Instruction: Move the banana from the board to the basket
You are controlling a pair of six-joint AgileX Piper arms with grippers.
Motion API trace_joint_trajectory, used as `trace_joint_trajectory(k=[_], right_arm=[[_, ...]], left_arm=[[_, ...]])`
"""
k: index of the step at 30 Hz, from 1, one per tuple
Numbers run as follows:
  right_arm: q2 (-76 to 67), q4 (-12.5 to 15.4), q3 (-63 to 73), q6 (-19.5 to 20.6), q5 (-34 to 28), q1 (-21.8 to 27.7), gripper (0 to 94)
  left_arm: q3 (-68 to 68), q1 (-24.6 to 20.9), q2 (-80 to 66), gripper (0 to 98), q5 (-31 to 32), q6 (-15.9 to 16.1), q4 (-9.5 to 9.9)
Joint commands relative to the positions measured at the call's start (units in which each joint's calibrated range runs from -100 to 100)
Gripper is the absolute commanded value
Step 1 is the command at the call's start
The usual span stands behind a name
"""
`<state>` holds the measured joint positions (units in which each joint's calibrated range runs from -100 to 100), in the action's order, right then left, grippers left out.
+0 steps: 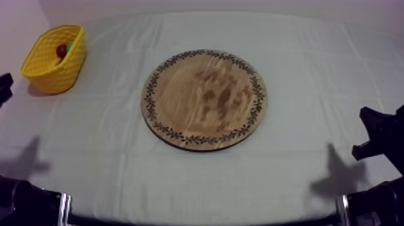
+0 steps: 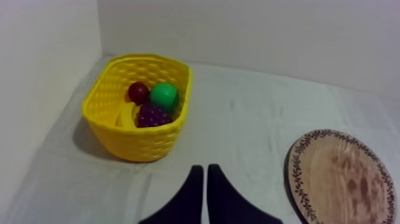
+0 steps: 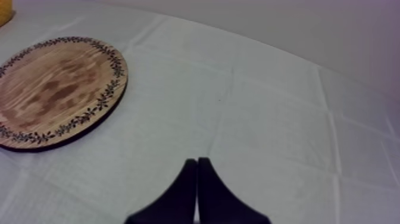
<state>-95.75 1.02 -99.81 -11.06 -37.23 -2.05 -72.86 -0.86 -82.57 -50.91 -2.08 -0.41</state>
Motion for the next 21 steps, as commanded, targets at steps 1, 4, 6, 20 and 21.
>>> trace_joint_trajectory(k=[1, 4, 6, 20, 21], right_arm=[[0.0, -0.01, 0.03, 0.01, -0.03, -0.01, 0.3], [0.0, -0.01, 0.03, 0.0, -0.03, -0.01, 0.3], [0.0, -0.01, 0.03, 0.0, -0.03, -0.01, 0.3], [0.0, -0.01, 0.03, 0.0, -0.03, -0.09, 0.3], [0.0, -0.01, 0.03, 0.0, -0.03, -0.09, 0.3]], left_arm=[[-8.47, -0.05, -4.03, 0.0, 2.73, -0.05, -0.03], [-12.99, -0.16, -6.76, 0.0, 5.62, -0.13, 0.08], [-15.7, -0.19, -8.58, 0.0, 7.32, -0.18, 0.13], [-25.81, 0.37, -16.91, 0.0, 14.89, -6.42, 1.56], [-26.18, 0.37, -16.99, 0.0, 16.02, -8.36, 1.82]])
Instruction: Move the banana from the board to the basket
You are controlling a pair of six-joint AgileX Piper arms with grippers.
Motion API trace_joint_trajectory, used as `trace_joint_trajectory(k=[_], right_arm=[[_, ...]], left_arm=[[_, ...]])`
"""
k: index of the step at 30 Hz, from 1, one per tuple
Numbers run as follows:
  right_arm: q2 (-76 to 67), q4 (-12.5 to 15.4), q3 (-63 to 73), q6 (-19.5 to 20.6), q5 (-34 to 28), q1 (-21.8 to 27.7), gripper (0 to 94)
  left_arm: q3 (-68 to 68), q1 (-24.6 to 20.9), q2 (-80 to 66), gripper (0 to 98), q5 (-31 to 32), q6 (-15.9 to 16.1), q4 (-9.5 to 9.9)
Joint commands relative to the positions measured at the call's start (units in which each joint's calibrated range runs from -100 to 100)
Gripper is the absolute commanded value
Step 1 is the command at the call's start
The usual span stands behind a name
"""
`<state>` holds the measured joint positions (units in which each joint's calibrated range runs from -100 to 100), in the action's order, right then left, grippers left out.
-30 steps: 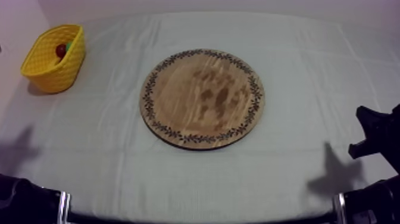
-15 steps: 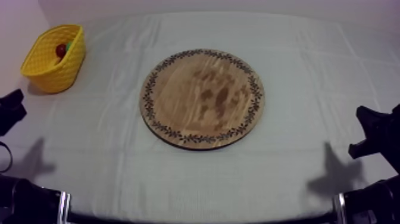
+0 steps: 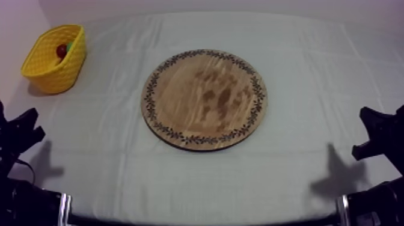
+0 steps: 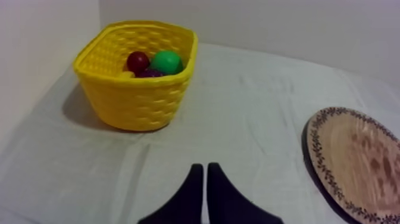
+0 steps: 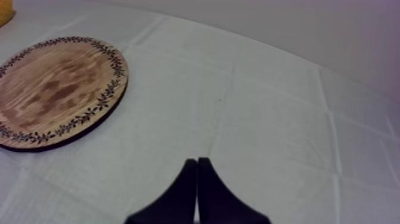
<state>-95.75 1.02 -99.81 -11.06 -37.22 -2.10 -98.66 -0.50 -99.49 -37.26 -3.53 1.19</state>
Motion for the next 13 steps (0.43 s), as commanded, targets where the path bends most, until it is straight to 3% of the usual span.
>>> trace_joint_trajectory(k=[1, 4, 13], right_arm=[[0.0, -0.01, 0.03, 0.0, -0.04, -0.04, 0.3], [0.0, -0.01, 0.03, 0.0, -0.04, -0.09, 0.3], [0.0, -0.01, 0.03, 0.0, -0.04, -0.12, 0.3]], left_arm=[[-0.63, 0.02, -0.12, 0.0, 3.16, -8.42, 0.41], [-1.03, 0.03, -0.2, 0.0, 4.37, -10.14, 0.7], [-1.22, 0.03, -0.25, 0.0, 4.98, -7.85, 0.88]])
